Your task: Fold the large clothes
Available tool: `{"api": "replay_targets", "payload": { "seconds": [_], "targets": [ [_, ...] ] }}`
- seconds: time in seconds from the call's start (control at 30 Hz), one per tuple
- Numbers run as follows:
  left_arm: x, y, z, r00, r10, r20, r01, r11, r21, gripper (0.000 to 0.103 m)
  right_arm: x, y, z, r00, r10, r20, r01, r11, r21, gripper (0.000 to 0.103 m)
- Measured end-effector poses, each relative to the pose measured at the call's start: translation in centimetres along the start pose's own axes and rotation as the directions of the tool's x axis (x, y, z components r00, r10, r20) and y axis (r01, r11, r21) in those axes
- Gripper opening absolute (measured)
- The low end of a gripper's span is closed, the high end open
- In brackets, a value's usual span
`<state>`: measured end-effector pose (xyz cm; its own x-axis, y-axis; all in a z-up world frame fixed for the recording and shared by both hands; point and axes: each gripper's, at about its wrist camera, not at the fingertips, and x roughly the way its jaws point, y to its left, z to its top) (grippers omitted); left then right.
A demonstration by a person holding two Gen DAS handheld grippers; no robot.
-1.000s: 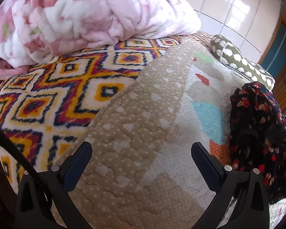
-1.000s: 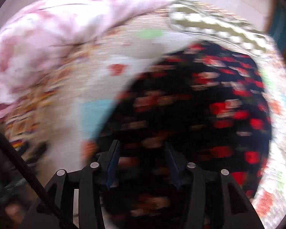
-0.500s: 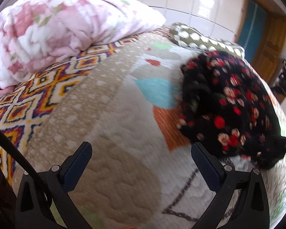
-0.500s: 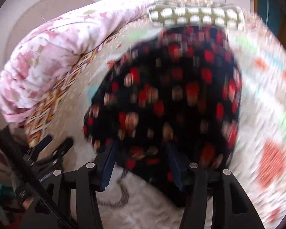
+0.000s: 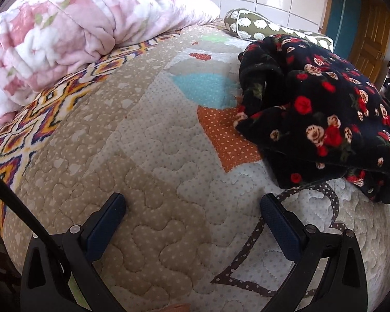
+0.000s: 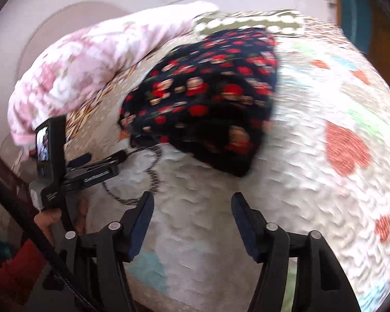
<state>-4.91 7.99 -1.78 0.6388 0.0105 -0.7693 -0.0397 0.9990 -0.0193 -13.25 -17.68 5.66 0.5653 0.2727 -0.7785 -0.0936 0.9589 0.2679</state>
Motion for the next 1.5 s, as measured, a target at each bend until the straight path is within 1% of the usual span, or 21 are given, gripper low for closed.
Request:
{"api": "replay_targets", "payload": {
  "seconds": [0.07, 0.17, 0.27, 0.33, 0.43, 0.5, 0.57, 0.67, 0.7, 0.77, 0.83, 0.9, 0.93, 1.0, 1.1, 1.17, 1.5],
  "targets": [
    [0.1, 0.0, 0.1, 1.0, -0.005, 0.006, 0.005, 1.0, 0.001, 0.103, -0.5, -1.6, -1.4, 0.999, -0.008, 0.035, 0.005, 0.998, 0.067, 0.069],
    [0.0, 0.0, 0.1, 1.0, -0.006, 0.005, 0.006, 1.0, 0.007, 0.103, -0.9, -2.7, -3.1, 0.998, -0.024, 0.061, 0.016, 0.993, 0.12, 0.069],
    [-0.6, -0.1, -0.3, 1.0, 0.009, 0.007, -0.009, 1.0, 0.0, 0.103, -1.5, -3.0, -4.6, 0.995, -0.056, 0.08, 0.045, 0.99, 0.13, 0.069],
    [-1.5, -0.4, -1.0, 0.999, 0.038, 0.013, -0.038, 0.999, -0.017, 0.103, -2.0, -3.2, -5.0, 0.993, -0.083, 0.087, 0.073, 0.99, 0.12, 0.069],
    [-3.9, -1.4, -2.5, 0.997, 0.064, 0.04, -0.062, 0.997, -0.041, 0.103, -2.9, -3.6, -5.2, 0.99, -0.092, 0.106, 0.079, 0.989, 0.123, 0.069],
    [-6.0, -2.4, -3.3, 0.996, 0.071, 0.06, -0.069, 0.997, -0.031, 0.103, -3.6, -3.8, -5.6, 0.989, -0.084, 0.122, 0.068, 0.989, 0.13, 0.069],
    [-8.3, -3.6, -3.8, 0.991, 0.088, 0.099, -0.087, 0.996, -0.01, 0.103, -4.3, -3.7, -6.0, 0.986, -0.093, 0.141, 0.074, 0.988, 0.132, 0.071],
    [-12.6, -5.6, -4.5, 0.977, 0.111, 0.185, -0.119, 0.992, 0.033, 0.103, -4.9, -3.6, -6.8, 0.979, -0.137, 0.151, 0.118, 0.985, 0.123, 0.074],
    [-13.8, -6.3, -4.9, 0.972, 0.108, 0.21, -0.12, 0.992, 0.049, 0.103, -4.9, -3.6, -7.1, 0.976, -0.157, 0.148, 0.14, 0.983, 0.12, 0.074],
    [-15.6, -7.5, -5.5, 0.969, 0.073, 0.237, -0.094, 0.992, 0.079, 0.103, -5.0, -3.8, -7.6, 0.97, -0.196, 0.142, 0.18, 0.976, 0.119, 0.074],
    [-17.0, -8.8, -6.3, 0.973, 0.025, 0.228, -0.054, 0.991, 0.122, 0.103, -5.1, -4.0, -8.1, 0.964, -0.226, 0.137, 0.209, 0.97, 0.125, 0.074],
    [-17.5, -10.0, -7.0, 0.98, -0.008, 0.199, -0.024, 0.987, 0.16, 0.103, -5.3, -4.1, -8.4, 0.961, -0.239, 0.139, 0.222, 0.966, 0.13, 0.074],
    [-17.6, -10.6, -7.4, 0.984, -0.041, 0.172, 0.009, 0.983, 0.181, 0.103, -5.5, -4.2, -8.5, 0.958, -0.252, 0.139, 0.235, 0.964, 0.129, 0.074],
    [-17.8, -11.4, -7.8, 0.986, -0.069, 0.152, 0.038, 0.98, 0.197, 0.103, -5.7, -4.0, -8.6, 0.95, -0.277, 0.143, 0.261, 0.958, 0.121, 0.074],
    [-17.9, -12.7, -8.7, 0.985, -0.068, 0.157, 0.03, 0.973, 0.23, 0.103, -6.1, -3.9, -8.7, 0.939, -0.308, 0.15, 0.294, 0.95, 0.11, 0.075],
    [-17.6, -13.0, -9.0, 0.987, -0.068, 0.144, 0.031, 0.969, 0.245, 0.103, -6.1, -3.9, -8.8, 0.936, -0.319, 0.15, 0.306, 0.946, 0.106, 0.075],
    [-16.5, -13.2, -9.8, 0.991, -0.099, 0.087, 0.073, 0.962, 0.265, 0.103, -5.0, -3.9, -9.1, 0.936, -0.335, 0.109, 0.326, 0.941, 0.09, 0.076]
  ]
}}
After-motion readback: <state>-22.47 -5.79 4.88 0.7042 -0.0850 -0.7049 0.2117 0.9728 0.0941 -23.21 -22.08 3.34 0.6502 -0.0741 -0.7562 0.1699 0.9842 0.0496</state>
